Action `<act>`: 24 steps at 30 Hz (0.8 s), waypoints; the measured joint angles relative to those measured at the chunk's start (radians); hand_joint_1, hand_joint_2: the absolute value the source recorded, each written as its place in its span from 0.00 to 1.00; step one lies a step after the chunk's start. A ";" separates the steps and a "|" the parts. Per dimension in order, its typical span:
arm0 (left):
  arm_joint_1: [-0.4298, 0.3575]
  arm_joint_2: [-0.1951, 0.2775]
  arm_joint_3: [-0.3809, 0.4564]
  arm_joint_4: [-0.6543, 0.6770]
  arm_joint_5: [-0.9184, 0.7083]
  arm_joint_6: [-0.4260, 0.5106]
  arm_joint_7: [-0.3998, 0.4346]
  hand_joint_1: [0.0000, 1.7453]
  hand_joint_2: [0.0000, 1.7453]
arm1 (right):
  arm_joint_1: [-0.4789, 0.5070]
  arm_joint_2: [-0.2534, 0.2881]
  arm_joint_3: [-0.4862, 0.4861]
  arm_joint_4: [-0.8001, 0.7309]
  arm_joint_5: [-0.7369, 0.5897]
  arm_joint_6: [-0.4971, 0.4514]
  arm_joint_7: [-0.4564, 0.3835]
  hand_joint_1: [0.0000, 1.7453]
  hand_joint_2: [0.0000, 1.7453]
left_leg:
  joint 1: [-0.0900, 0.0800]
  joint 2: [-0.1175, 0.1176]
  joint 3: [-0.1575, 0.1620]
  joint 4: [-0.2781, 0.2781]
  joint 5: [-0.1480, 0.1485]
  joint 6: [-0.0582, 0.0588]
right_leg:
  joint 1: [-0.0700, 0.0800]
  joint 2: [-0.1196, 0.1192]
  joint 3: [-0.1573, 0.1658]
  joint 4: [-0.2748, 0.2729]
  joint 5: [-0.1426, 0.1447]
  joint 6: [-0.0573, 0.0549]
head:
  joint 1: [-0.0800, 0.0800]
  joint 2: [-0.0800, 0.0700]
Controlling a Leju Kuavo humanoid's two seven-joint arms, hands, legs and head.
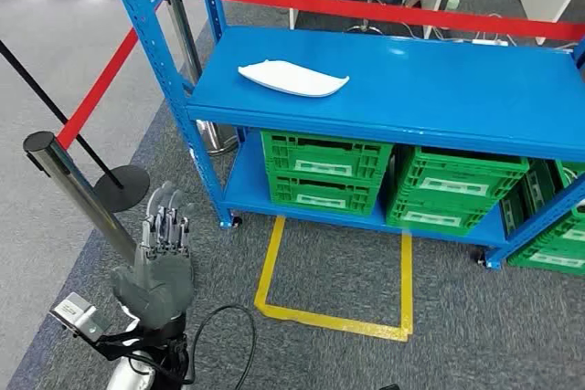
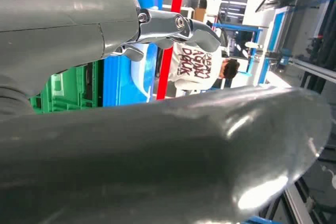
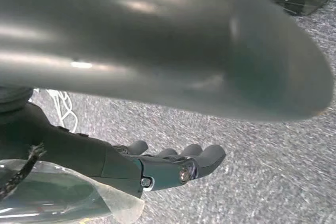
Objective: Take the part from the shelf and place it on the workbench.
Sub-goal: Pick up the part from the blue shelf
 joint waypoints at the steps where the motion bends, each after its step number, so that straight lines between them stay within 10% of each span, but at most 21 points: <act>1: 0.000 0.000 0.000 0.000 0.000 0.001 0.000 0.00 0.00 | 0.000 0.000 0.000 0.000 0.000 0.000 0.000 0.00 0.00 | 0.000 0.000 -0.015 0.022 -0.002 -0.001 | 0.000 0.000 0.001 0.000 -0.001 0.000 | 0.000 0.000; 3: 0.001 0.000 0.001 0.000 0.000 0.002 0.000 0.00 0.00 | 0.001 0.000 0.000 0.000 0.000 0.000 0.000 0.00 0.00 | 0.000 0.000 -0.032 0.031 0.023 0.001 | 0.000 0.001 0.006 0.000 -0.005 0.000 | 0.000 0.000; 7: 0.001 0.000 0.002 0.000 0.000 0.002 0.000 0.00 0.00 | 0.001 0.000 0.000 0.000 0.000 0.000 0.000 0.00 0.00 | -0.005 0.001 0.052 -0.197 0.167 0.022 | 0.004 0.006 0.024 0.000 -0.014 0.009 | 0.000 0.000; 12: 0.001 -0.003 0.002 0.000 0.000 0.002 0.000 0.00 0.00 | 0.000 0.001 0.000 0.001 0.000 0.000 0.000 0.00 0.00 | -0.006 0.000 0.070 -0.255 0.180 0.043 | 0.003 0.002 0.017 0.003 -0.022 0.036 | 0.002 0.000; 16: 0.000 -0.005 0.002 0.001 0.000 0.003 0.000 0.00 0.00 | 0.001 0.001 0.000 0.001 0.000 0.000 0.000 0.00 0.00 | -0.002 0.003 0.072 -0.266 0.187 0.052 | 0.003 0.003 -0.081 0.210 -0.129 0.049 | 0.011 0.000; 18: 0.000 -0.005 0.003 0.002 0.002 0.004 0.001 0.00 0.00 | 0.003 0.001 0.000 0.001 -0.001 0.000 0.002 0.00 0.00 | -0.002 0.003 0.073 -0.266 0.187 0.052 | 0.002 0.003 -0.113 0.274 -0.137 0.053 | 0.012 0.000; 21: 0.000 -0.005 0.002 0.003 0.009 -0.009 0.002 0.00 0.00 | 0.003 0.000 0.000 0.001 0.000 0.002 0.002 0.00 0.00 | -0.002 0.001 0.080 -0.265 0.180 0.046 | 0.000 0.002 -0.033 0.111 -0.046 0.052 | 0.012 0.000; 24: -0.001 0.000 -0.004 0.003 0.022 -0.059 -0.008 0.00 0.00 | -0.002 -0.001 0.000 0.001 0.002 0.007 -0.005 0.00 0.00 | -0.009 -0.001 0.084 -0.265 0.155 0.029 | 0.000 0.004 0.038 -0.012 -0.036 0.038 | 0.012 0.000</act>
